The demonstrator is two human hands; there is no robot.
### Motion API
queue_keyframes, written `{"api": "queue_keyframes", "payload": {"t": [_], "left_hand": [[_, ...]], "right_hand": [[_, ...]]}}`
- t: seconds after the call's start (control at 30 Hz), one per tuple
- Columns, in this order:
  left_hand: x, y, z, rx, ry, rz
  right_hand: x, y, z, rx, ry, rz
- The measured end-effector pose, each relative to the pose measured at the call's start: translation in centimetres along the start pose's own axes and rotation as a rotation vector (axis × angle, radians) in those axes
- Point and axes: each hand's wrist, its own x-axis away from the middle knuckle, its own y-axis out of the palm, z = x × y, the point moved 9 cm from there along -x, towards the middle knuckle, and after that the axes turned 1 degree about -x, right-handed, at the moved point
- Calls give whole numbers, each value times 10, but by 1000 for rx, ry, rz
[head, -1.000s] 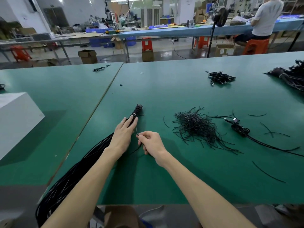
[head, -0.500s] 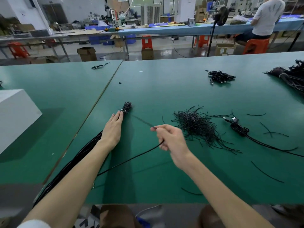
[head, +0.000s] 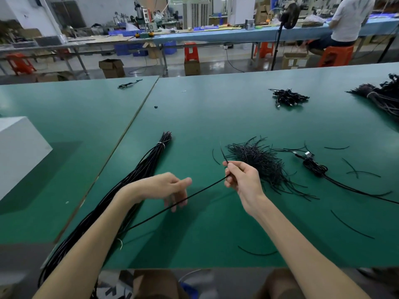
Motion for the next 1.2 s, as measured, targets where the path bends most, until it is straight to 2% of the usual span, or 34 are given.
{"api": "queue_keyframes", "payload": {"t": [0.07, 0.13, 0.3, 0.37, 0.47, 0.63, 0.7, 0.77, 0.87, 0.93, 1.07, 1.2], "left_hand": [[24, 18, 2, 47, 58, -260], [43, 32, 9, 123, 121, -433], [52, 63, 33, 210, 211, -575], [53, 59, 30, 280, 225, -534], [50, 34, 12, 453, 232, -332], [41, -10, -30, 772, 210, 134], [40, -14, -41, 796, 182, 231], [37, -2, -42, 748, 153, 218], [35, 42, -29, 680, 133, 31], [39, 63, -19, 640, 124, -14], [35, 76, 9, 623, 134, 86], [21, 71, 36, 656, 128, 207]], "right_hand": [[0, -4, 5, -2, 6, 12], [0, -2, 11, -14, 19, 16], [6, 18, 22, -2, 35, -64], [9, 26, 23, -19, 36, -135], [15, 37, 22, 9, 43, -274], [30, 65, 25, 321, 23, -534], [35, 73, 28, 421, 14, -578], [36, 75, 27, 449, -5, -564], [36, 73, 25, 472, -20, -538], [38, 75, 28, 481, -24, -553], [37, 73, 29, 401, -13, -541], [25, 48, 20, 244, -20, -315]]}}
